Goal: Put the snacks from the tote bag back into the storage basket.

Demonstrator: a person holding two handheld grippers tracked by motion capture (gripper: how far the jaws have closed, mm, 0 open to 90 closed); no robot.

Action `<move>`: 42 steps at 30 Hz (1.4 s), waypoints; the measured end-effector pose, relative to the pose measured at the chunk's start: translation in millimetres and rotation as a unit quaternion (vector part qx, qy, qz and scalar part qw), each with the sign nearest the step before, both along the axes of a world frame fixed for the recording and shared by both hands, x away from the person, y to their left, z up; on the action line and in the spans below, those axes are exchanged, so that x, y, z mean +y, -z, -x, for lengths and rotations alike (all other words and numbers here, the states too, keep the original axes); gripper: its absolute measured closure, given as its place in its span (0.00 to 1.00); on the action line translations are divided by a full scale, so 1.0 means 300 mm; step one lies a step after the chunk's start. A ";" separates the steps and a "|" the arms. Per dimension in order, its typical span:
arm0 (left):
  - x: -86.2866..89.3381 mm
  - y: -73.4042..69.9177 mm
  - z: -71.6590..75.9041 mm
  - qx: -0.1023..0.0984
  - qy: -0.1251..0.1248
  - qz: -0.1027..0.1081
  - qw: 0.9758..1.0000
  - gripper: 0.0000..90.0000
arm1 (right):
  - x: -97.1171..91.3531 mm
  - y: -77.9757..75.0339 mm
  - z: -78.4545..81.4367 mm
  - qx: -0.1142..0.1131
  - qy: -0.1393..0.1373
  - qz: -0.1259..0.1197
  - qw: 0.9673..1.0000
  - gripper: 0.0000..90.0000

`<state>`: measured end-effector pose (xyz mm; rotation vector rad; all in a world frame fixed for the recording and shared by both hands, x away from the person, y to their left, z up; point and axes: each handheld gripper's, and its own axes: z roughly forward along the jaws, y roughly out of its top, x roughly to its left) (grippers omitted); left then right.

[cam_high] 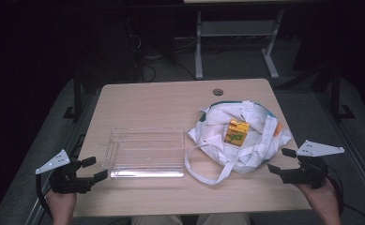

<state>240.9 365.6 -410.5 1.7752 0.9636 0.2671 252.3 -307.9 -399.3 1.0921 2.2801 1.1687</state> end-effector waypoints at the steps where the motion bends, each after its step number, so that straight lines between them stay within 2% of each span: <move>1: -0.001 0.000 0.000 0.000 -0.001 0.004 1.000 0.14 | 0.000 -0.002 0.001 -0.001 -0.001 -0.001 1.000 0.21; 17: 0.005 -0.006 0.005 -0.001 -0.004 0.002 1.000 0.14 | 0.006 -0.048 -0.038 0.010 -0.021 0.020 1.000 0.20; 20: 0.004 -0.007 0.005 -0.002 -0.007 0.007 1.000 0.14 | 0.010 -0.054 -0.046 0.015 -0.023 0.024 0.999 0.20; 25: 0.004 -0.008 0.005 -0.002 -0.006 0.007 1.000 0.15 | 0.017 -0.072 -0.060 0.009 -0.028 0.026 0.999 0.20; 35: 0.007 -0.010 0.004 -0.003 -0.002 0.004 1.000 0.14 | 0.042 -0.137 -0.109 0.014 -0.043 0.046 0.998 0.19; 42: 0.006 -0.011 0.007 -0.003 -0.007 0.015 1.000 0.15 | 0.063 -0.172 -0.152 0.022 -0.056 0.059 0.996 0.18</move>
